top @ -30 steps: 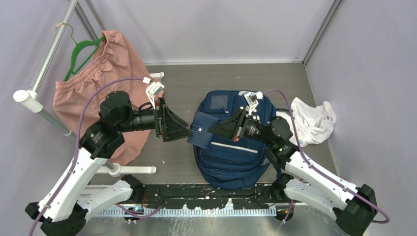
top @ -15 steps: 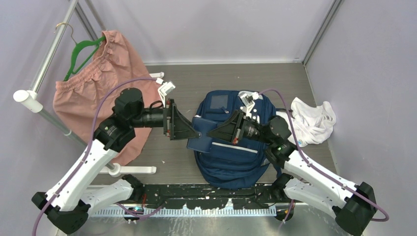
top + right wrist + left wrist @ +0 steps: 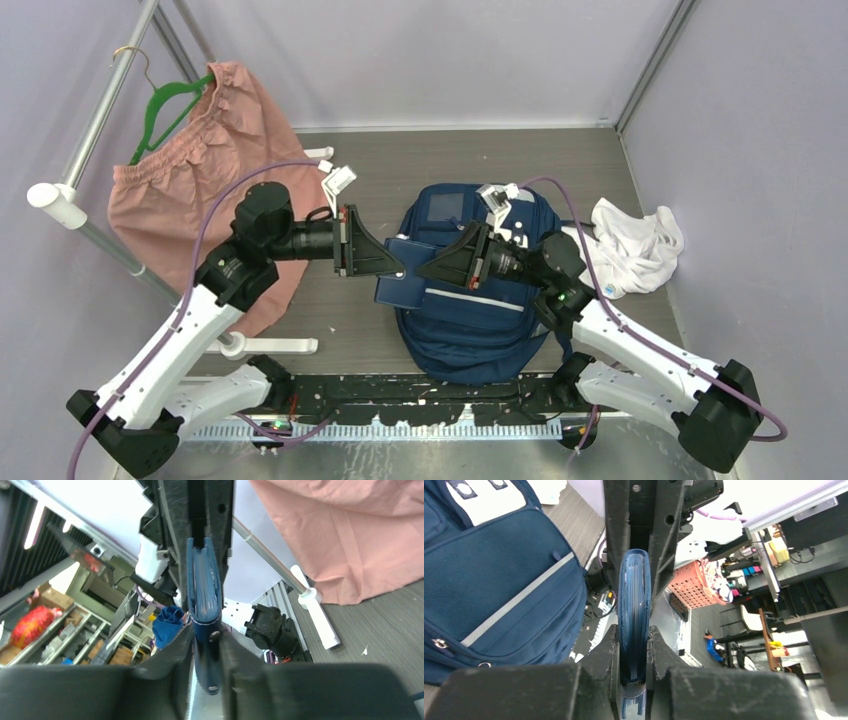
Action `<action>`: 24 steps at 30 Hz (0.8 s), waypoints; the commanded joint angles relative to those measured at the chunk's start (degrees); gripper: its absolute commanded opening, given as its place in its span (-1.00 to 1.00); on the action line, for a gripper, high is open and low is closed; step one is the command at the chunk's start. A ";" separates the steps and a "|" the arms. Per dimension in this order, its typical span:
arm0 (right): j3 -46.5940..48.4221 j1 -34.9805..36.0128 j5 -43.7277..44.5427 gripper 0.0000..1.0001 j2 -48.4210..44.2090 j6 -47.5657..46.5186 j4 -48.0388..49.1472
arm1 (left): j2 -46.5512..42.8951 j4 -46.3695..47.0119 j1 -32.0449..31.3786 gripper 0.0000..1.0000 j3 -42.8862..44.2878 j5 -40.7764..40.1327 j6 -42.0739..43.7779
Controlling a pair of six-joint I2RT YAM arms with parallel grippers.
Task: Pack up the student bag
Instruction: Pick up the personal item from the center of the board, then place the personal item in the student bag.
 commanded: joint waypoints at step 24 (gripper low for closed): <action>26.70 22.28 61.05 0.30 15.32 -32.64 -84.61 | -11.71 -30.69 -0.19 -1.00 -6.19 -48.40 5.88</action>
